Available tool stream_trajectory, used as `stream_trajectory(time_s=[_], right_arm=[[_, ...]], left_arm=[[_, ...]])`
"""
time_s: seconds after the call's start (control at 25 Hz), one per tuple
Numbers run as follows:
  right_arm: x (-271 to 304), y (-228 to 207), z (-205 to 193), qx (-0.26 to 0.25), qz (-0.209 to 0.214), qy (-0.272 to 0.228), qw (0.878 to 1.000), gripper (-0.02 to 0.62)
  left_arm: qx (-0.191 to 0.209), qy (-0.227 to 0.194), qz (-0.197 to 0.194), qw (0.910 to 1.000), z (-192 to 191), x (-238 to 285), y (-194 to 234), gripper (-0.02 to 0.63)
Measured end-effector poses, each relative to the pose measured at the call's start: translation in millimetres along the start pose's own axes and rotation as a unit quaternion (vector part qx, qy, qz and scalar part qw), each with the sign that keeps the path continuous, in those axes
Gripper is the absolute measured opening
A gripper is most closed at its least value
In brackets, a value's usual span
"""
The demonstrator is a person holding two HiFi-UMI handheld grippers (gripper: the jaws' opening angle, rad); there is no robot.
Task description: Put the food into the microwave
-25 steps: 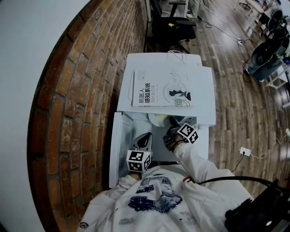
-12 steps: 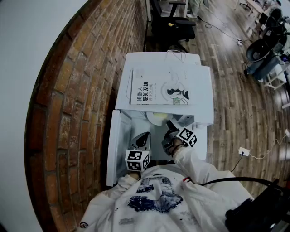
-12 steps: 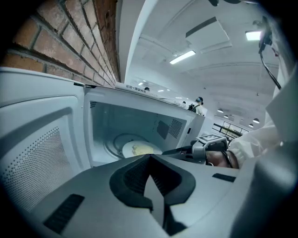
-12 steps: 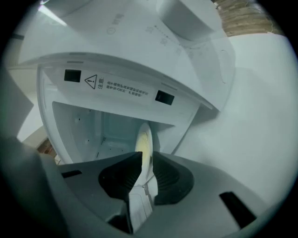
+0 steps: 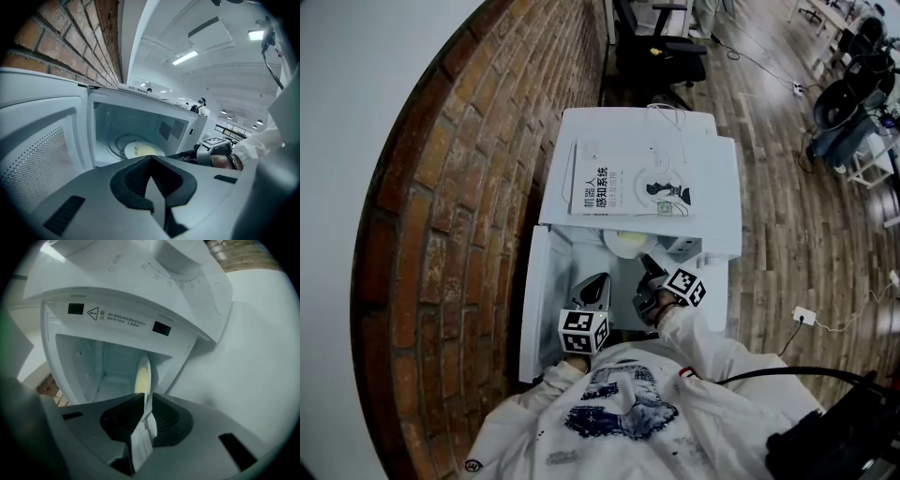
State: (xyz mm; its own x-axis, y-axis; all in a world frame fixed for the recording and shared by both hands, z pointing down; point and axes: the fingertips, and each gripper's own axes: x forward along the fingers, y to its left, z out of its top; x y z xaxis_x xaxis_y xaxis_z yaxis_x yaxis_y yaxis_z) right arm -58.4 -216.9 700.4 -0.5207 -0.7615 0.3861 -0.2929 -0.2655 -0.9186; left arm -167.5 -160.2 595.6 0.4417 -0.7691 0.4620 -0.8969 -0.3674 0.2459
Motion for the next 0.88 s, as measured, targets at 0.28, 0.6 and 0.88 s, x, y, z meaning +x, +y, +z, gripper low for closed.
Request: stream_trajectory(time_s=[0.28, 0.6, 0.88], right_arm=[[7, 1, -7, 0.002, 0.001, 0.01, 1.0, 0.04], [14, 5, -7, 0.008, 0.007, 0.013, 1.0, 0.031], [28, 8, -4, 0.01, 0.009, 0.011, 1.0, 0.029]], left_arm=[[0.002, 0.002, 0.003, 1.0, 0, -1, 3, 0.008], [0.008, 0.005, 0.008, 0.9999, 0, -4, 6, 0.008], [0.007, 0.007, 0.012, 0.9999, 0, -6, 12, 0.008]])
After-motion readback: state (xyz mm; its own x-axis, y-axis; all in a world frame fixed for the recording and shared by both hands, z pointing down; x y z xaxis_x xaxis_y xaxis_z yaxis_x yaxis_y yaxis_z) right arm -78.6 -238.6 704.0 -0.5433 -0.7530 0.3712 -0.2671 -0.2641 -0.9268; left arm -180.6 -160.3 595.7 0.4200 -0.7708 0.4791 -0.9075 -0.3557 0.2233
